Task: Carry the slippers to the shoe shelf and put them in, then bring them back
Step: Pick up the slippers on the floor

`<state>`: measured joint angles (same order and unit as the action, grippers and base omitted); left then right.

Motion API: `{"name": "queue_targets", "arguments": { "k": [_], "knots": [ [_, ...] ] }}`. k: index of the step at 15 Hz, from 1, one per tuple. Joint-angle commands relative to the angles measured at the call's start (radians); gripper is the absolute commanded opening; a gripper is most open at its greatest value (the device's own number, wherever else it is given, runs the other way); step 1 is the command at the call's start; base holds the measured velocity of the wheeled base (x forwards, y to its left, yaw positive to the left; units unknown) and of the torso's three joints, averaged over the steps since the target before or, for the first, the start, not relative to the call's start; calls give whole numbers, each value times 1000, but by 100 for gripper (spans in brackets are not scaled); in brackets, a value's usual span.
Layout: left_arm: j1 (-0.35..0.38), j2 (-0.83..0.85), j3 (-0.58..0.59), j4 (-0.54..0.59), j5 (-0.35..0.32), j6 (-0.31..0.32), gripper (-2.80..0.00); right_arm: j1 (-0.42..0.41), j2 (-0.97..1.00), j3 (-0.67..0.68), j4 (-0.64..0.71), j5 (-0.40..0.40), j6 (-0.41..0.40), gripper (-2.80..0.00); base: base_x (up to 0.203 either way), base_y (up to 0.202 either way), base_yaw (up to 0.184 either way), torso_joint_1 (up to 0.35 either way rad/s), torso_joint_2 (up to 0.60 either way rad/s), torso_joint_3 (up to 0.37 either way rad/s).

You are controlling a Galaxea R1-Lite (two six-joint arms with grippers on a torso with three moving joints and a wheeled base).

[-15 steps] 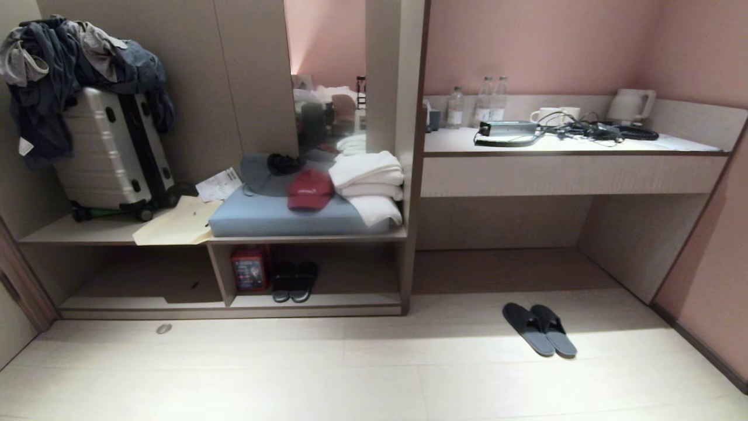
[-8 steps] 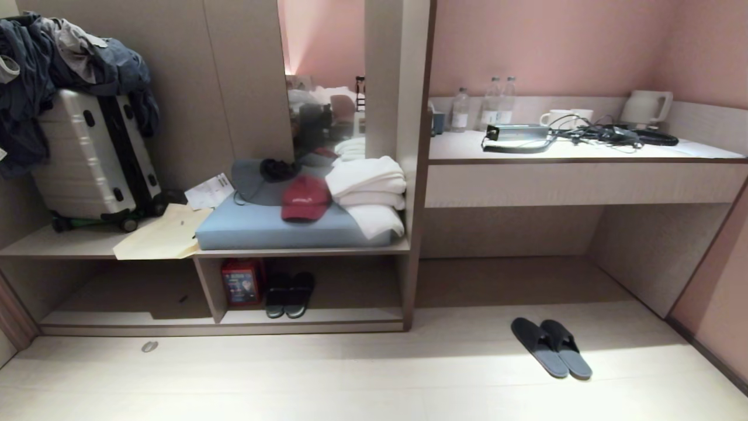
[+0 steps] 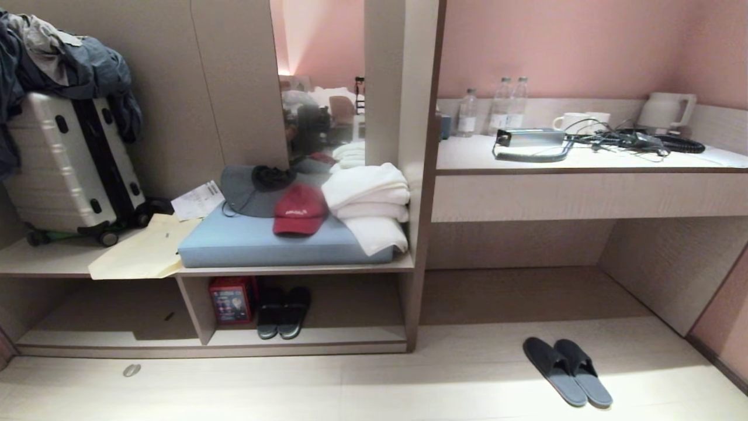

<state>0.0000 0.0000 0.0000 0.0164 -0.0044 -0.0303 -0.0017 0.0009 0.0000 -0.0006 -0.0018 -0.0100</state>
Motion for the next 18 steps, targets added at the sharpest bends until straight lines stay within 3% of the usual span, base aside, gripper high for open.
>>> {"name": "queue_targets", "arguments": {
  "k": [1, 7, 18],
  "knots": [
    [0, 2, 1, 0, 0, 0, -280, 0, 1, 0, -1, 0, 0, -280, 200, 0, 0, -3, 0, 5],
    [0, 0, 1, 0, 0, -5, -280, 1, 0, 0, -1, 0, 1, -280, 166, 0, 0, 4, 3, 2],
    [0, 0, 0, 0, 0, -5, -280, 0, -1, 0, -1, 0, 1, -280, 0, 0, 0, 0, 0, 0]
  ]
}}
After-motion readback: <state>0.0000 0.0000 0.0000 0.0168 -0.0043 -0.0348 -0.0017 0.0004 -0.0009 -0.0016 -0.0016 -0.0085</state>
